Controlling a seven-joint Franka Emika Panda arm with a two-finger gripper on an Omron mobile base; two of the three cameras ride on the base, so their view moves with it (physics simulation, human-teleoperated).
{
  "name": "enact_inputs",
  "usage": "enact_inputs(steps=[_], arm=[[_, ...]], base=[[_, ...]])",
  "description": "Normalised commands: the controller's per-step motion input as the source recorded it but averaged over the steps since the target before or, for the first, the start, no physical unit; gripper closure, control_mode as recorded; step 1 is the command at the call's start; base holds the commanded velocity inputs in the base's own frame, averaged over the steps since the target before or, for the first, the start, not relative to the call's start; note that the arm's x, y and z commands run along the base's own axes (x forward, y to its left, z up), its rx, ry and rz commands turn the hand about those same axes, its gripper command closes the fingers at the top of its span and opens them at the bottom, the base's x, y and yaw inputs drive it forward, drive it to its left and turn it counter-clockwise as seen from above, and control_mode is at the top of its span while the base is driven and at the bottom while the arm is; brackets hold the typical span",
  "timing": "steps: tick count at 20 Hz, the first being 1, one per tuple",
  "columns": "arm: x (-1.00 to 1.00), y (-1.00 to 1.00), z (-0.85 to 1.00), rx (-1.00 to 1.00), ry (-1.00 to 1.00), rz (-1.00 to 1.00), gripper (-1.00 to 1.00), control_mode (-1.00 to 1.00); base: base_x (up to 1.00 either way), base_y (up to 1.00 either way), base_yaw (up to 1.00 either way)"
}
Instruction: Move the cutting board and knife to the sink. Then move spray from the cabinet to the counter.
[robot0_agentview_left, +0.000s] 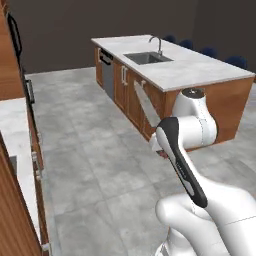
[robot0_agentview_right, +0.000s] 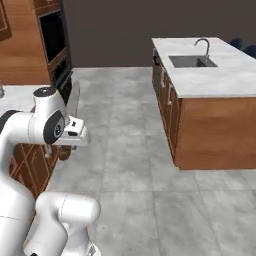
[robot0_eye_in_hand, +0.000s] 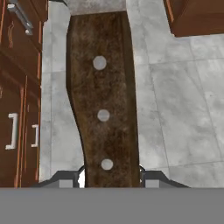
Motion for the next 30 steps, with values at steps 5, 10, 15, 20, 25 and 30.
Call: enact_inputs(steps=[5, 10, 15, 20, 25, 30], arm=[[0.00, 0.00, 0.00, 0.00, 0.00, 0.00, 1.00, 1.00], [0.00, 0.00, 0.00, 0.00, 0.00, 0.00, 1.00, 1.00], [0.00, 0.00, 0.00, 0.00, 0.00, 0.00, 1.00, 1.00], [0.00, 0.00, 0.00, 0.00, 0.00, 0.00, 1.00, 1.00], [0.00, 0.00, 0.00, 0.00, 0.00, 0.00, 1.00, 1.00], [0.00, 0.00, 0.00, 0.00, 0.00, 0.00, 1.00, 1.00]], base=[[0.97, 0.43, -0.56], [1.00, 0.72, -0.34], [1.00, 0.89, -0.36], [1.00, 0.99, -0.38], [1.00, 1.00, -0.38], [1.00, 1.00, -0.33]])
